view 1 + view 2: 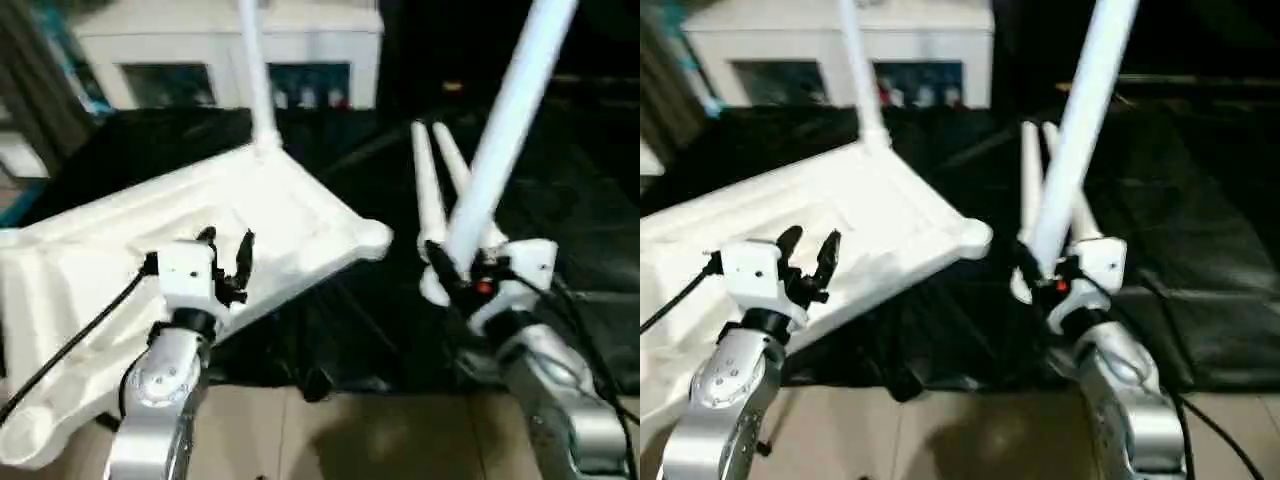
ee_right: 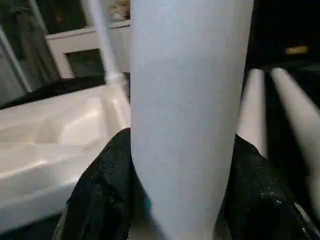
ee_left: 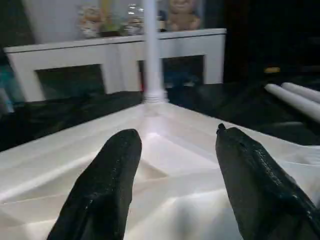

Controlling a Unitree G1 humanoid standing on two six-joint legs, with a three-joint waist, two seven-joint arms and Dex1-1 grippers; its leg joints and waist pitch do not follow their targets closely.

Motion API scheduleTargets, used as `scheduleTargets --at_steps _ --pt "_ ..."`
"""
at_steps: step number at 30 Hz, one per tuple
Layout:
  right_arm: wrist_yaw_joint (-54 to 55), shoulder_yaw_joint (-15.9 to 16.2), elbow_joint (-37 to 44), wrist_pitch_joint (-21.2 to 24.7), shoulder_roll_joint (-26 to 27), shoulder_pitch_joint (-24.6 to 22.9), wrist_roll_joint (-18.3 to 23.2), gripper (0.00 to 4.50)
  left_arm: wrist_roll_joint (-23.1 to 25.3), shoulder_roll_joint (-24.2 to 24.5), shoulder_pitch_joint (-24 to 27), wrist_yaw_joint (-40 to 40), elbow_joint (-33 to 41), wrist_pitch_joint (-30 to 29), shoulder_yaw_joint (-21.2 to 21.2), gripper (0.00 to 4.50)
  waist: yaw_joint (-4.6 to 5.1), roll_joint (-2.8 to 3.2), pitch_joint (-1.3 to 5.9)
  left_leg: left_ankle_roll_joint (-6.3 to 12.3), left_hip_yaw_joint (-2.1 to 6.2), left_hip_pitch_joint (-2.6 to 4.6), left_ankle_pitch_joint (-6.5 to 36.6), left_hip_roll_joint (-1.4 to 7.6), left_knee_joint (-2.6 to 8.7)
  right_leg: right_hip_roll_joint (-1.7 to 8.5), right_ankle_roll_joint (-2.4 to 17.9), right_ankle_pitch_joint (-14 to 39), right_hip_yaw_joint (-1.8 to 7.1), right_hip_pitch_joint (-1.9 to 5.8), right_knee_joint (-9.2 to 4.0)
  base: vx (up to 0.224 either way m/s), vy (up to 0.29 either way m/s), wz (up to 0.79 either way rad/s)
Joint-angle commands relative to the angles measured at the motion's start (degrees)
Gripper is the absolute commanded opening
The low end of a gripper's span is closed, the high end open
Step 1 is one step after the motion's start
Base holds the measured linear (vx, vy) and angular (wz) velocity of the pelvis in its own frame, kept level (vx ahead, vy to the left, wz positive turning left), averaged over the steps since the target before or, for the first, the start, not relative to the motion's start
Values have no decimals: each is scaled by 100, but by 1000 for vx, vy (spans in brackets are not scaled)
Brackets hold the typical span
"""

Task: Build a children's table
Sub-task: Insert table leg to table base

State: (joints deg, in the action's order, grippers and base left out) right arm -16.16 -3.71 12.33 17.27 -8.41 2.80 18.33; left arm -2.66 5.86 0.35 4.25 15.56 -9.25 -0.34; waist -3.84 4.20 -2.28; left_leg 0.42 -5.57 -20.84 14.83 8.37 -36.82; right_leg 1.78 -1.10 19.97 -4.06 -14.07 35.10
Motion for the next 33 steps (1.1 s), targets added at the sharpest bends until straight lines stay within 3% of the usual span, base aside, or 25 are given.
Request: scheduleTargets --at_steps 1,2,4,5,6,7,8,9,11,12,13,15,19,20,21,22,23,25,26,27,29,30,31,32,33 --pt "-31 37 44 -30 -18 73 7 193 -22 0 -9 17 29 -47 11 275 243 43 348 2043 666 858 -495 792 529 221 136 -173 15 -545 213 117 -19 0" --pt "-33 34 40 -32 -25 79 7 193 -27 -3 -12 21 28 -51 13 275 385 7 411 2938 1007 1081 -1200 1070 540 309 -44 299 94 -929 609 117 -19 0" --pt "-38 38 41 -37 -41 81 3 193 -51 -20 -24 27 17 -55 30 275 351 -87 336 3230 869 820 -1840 941 532 442 -442 -36 262 -1129 766 25 -13 -6" --pt "-41 43 44 -40 -44 77 1 193 -61 -28 -28 28 11 -55 38 275 306 -184 263 2730 500 524 -1153 547 556 415 -311 -615 338 -982 432 0 0 0" --pt "-48 49 46 -45 -43 68 -3 193 -72 -39 -31 23 -2 -52 52 275 202 -554 250 1775 7 49 246 -138 273 601 -274 -579 711 -405 -322 -26 -75 -5" --pt "-52 49 43 -47 -41 67 -4 193 -74 -42 -33 22 -7 -51 55 275 49 -557 129 1403 -88 -170 631 -349 -149 1001 -283 666 1018 -184 -646 -4 -84 -2" --pt "-61 57 38 -52 -36 66 -13 193 -77 -40 -37 20 -15 -50 60 275 -26 -487 195 733 72 -288 334 -175 -435 1290 38 2109 1102 38 -693 -4 -84 -2" --pt "-83 89 28 -58 -24 69 -29 193 -81 -36 -41 17 -31 -50 71 275 -26 -488 118 310 108 -306 48 -132 -386 1105 355 2758 962 -60 -747 39 -63 -8" --pt "-105 142 25 -70 -32 78 -52 193 -75 -35 -39 24 -45 -58 92 275 27 -369 45 242 60 -194 8 -14 17 874 940 3055 685 -98 -808 0 0 0" --pt "-123 190 30 -80 -43 91 -77 193 -66 -30 -41 31 -61 -61 100 275 29 -121 40 173 64 35 611 183 458 640 1043 2873 445 -219 -753 0 0 0" --pt "-123 190 30 -80 -43 91 -77 193 -66 -30 -41 31 -61 -61 100 275 157 -170 44 154 83 -15 998 224 578 446 1023 2576 324 -168 -664 62 93 -3" --pt "-152 245 41 -83 -58 94 -95 193 -59 -20 -49 42 -87 -63 99 275 297 -10 197 193 293 521 2270 471 772 285 1225 1206 179 -383 -363 67 92 0" --pt "-176 242 28 -90 -69 73 -94 193 -55 -22 -42 56 -77 -69 95 275 491 -43 241 1558 536 750 1280 547 754 350 832 -438 88 -640 -5 95 55 10" --pt "-181 237 26 -90 -68 71 -92 193 -56 -21 -37 59 -77 -68 93 275 439 -176 241 1771 284 437 789 313 617 538 869 -907 247 -356 -248 102 31 6" --pt "-189 229 22 -87 -63 71 -98 193 -55 -18 -30 63 -83 -61 87 275 283 -325 301 1641 -51 -147 180 -121 263 708 968 -1186 520 225 -482 97 9 6" --pt "-193 227 21 -86 -60 72 -105 193 -56 -22 -25 66 -92 -52 81 275 141 -334 348 1371 -56 -412 -242 -85 38 944 1134 -902 697 454 -609 98 -1 5" --pt "-193 227 21 -86 -60 72 -105 193 -56 -22 -25 66 -92 -52 81 275 141 -334 348 1371 -56 -412 -242 -85 38 944 1134 -902 697 454 -609 98 -1 5" --pt "-167 206 16 -96 -39 76 -80 193 -55 -32 -18 70 -105 -39 68 275 169 -127 380 1071 45 -183 -977 102 358 424 1119 -762 248 277 -403 119 2 2" --pt "-154 198 13 -95 -34 79 -66 193 -54 -34 -17 71 -107 -37 65 275 337 0 464 1673 421 621 -1611 347 416 116 823 -783 -13 -348 -12 138 6 2" --pt "-145 185 1 -99 -37 85 -49 193 -50 -37 -14 74 -108 -32 57 275 517 10 451 2654 885 1069 -1606 781 487 230 386 114 -2 -949 397 152 -13 2" --pt "-134 161 -22 -112 -53 97 -31 193 -41 -49 -15 91 -110 -26 51 275 448 -62 397 3045 937 996 -1759 931 473 360 -58 257 133 -1151 632 93 -45 1" --pt "-135 145 -35 -119 -59 104 -31 193 -44 -49 -15 100 -111 -22 48 275 364 -224 267 2493 458 592 -681 580 578 465 -1 -497 280 -979 321 0 0 0" --pt "-135 140 -36 -119 -56 106 -31 193 -46 -45 -14 106 -112 -20 49 275 328 -347 244 2077 246 478 -5 307 467 572 155 -668 421 -819 -55 6 -75 9" --pt "-138 136 -35 -120 -56 104 -31 193 -45 -45 -9 109 -111 -18 48 275 127 -544 150 1313 -123 158 911 -270 51 903 418 785 921 -346 -641 6 -75 9" --pt "-143 131 -33 -119 -47 101 -39 193 -48 -41 -2 109 -111 -12 42 275 -9 -526 246 858 41 -193 429 -164 -402 1296 982 1841 1203 152 -699 21 -86 3"
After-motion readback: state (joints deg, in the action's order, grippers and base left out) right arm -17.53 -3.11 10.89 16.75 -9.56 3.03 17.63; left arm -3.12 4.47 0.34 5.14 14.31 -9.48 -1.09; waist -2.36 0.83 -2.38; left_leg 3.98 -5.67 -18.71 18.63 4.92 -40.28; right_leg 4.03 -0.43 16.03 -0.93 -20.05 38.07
